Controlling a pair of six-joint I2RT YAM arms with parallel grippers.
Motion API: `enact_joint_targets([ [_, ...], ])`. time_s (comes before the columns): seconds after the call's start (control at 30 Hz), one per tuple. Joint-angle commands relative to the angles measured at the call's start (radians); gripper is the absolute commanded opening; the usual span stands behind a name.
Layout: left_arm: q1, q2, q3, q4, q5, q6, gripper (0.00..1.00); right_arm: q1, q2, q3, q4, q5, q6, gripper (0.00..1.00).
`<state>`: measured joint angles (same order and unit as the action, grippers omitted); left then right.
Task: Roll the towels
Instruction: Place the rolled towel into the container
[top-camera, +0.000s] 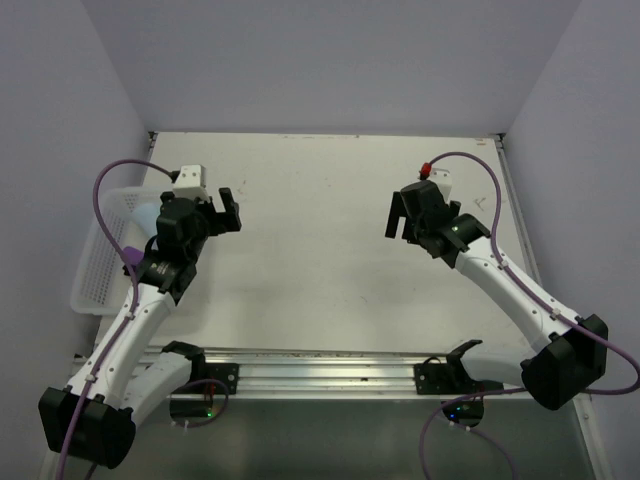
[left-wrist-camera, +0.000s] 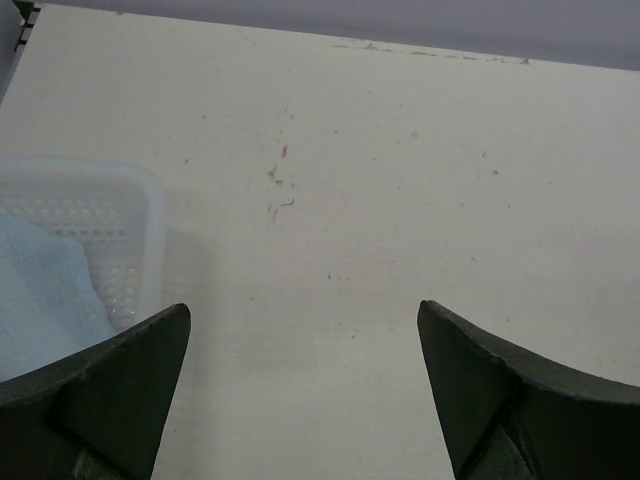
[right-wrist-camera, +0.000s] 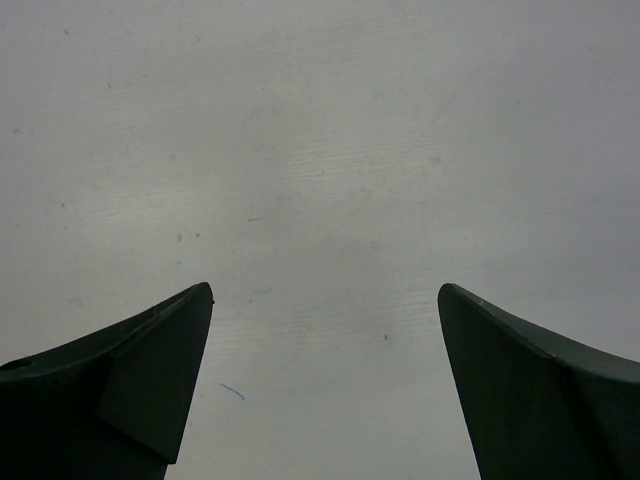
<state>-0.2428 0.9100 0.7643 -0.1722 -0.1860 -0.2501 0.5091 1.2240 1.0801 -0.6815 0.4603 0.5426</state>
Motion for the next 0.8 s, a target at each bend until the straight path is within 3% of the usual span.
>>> enact_joint_targets([
  [0.0, -0.007, -0.033, -0.003, 0.065, 0.023, 0.009, 1.00, -0.001, 0.029, 0.057, -0.046, 0.067, 0.008, 0.99],
  [0.77, -0.012, -0.010, -0.013, 0.069, -0.018, 0.037, 1.00, -0.032, 0.123, 0.052, 0.011, 0.001, -0.012, 0.99],
])
